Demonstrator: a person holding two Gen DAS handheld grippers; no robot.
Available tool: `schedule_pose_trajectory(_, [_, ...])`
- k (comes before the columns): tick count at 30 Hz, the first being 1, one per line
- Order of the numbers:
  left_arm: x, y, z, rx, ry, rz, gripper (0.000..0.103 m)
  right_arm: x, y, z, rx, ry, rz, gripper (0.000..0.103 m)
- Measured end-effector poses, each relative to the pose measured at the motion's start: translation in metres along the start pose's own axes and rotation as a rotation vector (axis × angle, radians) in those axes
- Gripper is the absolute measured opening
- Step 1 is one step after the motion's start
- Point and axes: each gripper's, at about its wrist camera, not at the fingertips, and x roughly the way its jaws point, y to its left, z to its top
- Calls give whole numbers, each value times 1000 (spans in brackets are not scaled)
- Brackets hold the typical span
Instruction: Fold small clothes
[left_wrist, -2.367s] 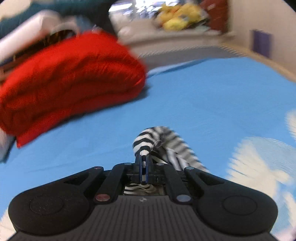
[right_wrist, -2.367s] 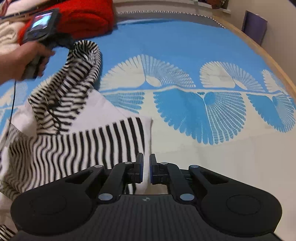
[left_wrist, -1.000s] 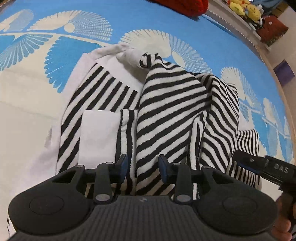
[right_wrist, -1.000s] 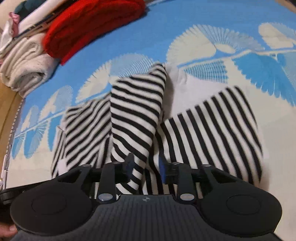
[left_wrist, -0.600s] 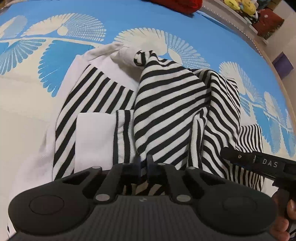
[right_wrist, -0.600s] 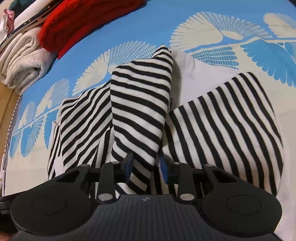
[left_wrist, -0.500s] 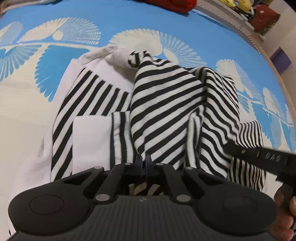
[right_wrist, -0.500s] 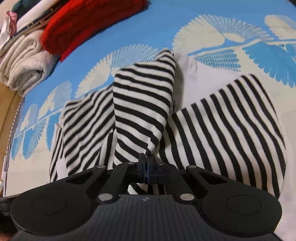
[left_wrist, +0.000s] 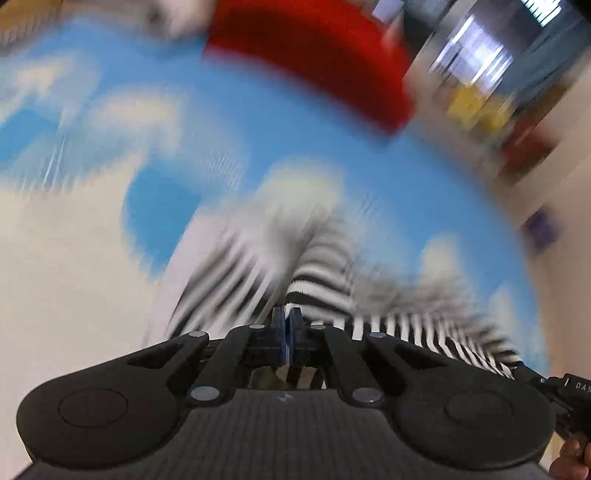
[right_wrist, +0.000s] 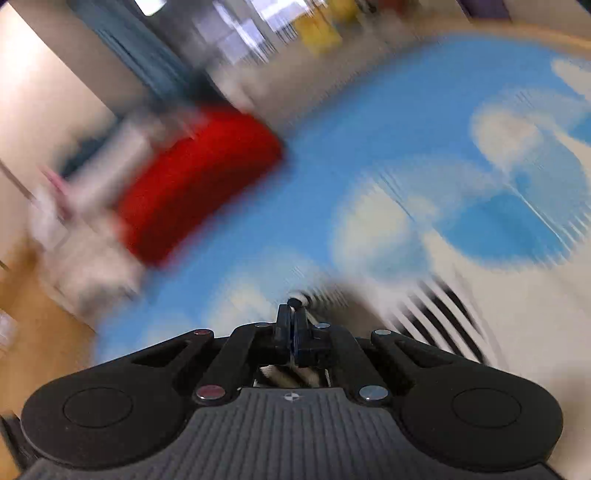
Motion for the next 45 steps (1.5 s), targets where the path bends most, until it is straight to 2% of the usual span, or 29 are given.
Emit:
schedule_pose_trajectory(1, [11, 7, -6, -12, 81, 39, 2, 12, -6, -7, 3, 114, -65, 0])
schedule_pose_trajectory(3, [23, 13, -11, -23, 159, 72, 2, 29, -16, -20, -3, 273, -146, 0])
schedule_pose_trajectory(5, [24, 11, -11, 1, 175, 64, 4, 38, -16, -32, -13, 359, -148, 1])
schedule_pose_trajectory(6, [22, 9, -11, 10, 169, 61, 9, 40, -12, -33, -36, 373, -155, 1])
schedule_pose_trajectory(8, [17, 11, -9, -22, 136, 37, 35, 41, -5, -33, -93, 367, -154, 5])
schedule_pose_trajectory(9, [16, 10, -8, -39, 116, 27, 37, 40, -5, -31, -107, 351, -154, 5])
schedule_pose_trajectory(10, [14, 12, -8, -43, 104, 25, 37, 40, -5, -27, -99, 328, -151, 13])
schedule_pose_trajectory(11, [15, 11, -8, -44, 100, 26, 37, 40, -6, -26, -82, 308, -146, 27])
schedule_pose_trajectory(13, [20, 8, -8, -54, 108, 21, 37, 43, -11, -18, -59, 277, -132, 39])
schedule_pose_trajectory(14, [23, 6, -9, -59, 116, 21, 37, 46, -14, -21, -56, 274, -135, 41])
schedule_pose_trajectory(16, [27, 2, -8, -54, 127, 26, 36, 55, -18, -21, -36, 285, -155, 41])
schedule_pose_trajectory(18, [31, -1, -9, -44, 127, 36, 21, 64, -23, -25, -1, 299, -165, 41])
schedule_pose_trajectory(19, [32, -2, -9, -38, 122, 34, 4, 67, -24, -26, 19, 303, -164, 36])
schedule_pose_trajectory(20, [28, -4, -8, -29, 90, 33, 2, 67, -24, -26, 30, 295, -155, 12])
schedule_pose_trajectory(21, [21, -6, -5, -10, 33, 33, 2, 65, -21, -24, 33, 277, -131, 2])
schedule_pose_trajectory(22, [5, -14, -2, 34, -60, 11, 2, 56, -15, -22, 20, 228, -91, 3])
schedule_pose_trajectory(24, [-20, -24, 3, 98, -170, -52, 2, 31, 10, -12, -92, 98, -1, 2])
schedule_pose_trajectory(25, [-31, -27, 5, 110, -200, -77, 2, 13, 23, -7, -154, 21, 30, 2])
schedule_pose_trajectory(27, [-42, -23, 6, 100, -209, -92, 2, -7, 31, -1, -176, -34, 53, 2])
schedule_pose_trajectory(29, [-39, -9, 5, 56, -143, -61, 2, -14, 21, 0, -132, -14, 17, 2])
schedule_pose_trajectory(32, [-17, 15, -3, -16, 40, 30, 2, 1, 5, -9, -96, 154, -80, 2])
schedule_pose_trajectory(34, [1, 18, -14, 31, 157, 132, 4, 19, -7, -23, -86, 304, -149, 3])
schedule_pose_trajectory(36, [10, 10, -22, 113, 193, 173, 7, 37, -17, -35, -83, 420, -187, 9])
schedule_pose_trajectory(37, [11, 6, -22, 128, 180, 177, 9, 44, -18, -40, -108, 446, -211, 10])
schedule_pose_trajectory(39, [1, 5, -18, 115, 119, 175, 12, 44, -14, -42, -152, 403, -264, 14])
schedule_pose_trajectory(42, [-19, -3, -11, 139, -19, 133, 15, 24, 7, -32, -239, 244, -275, 18])
schedule_pose_trajectory(43, [-21, -8, -11, 171, -43, 117, 15, 16, 16, -31, -284, 180, -268, 20])
schedule_pose_trajectory(45, [-20, -14, -14, 201, -41, 92, 15, 11, 23, -30, -333, 126, -235, 23])
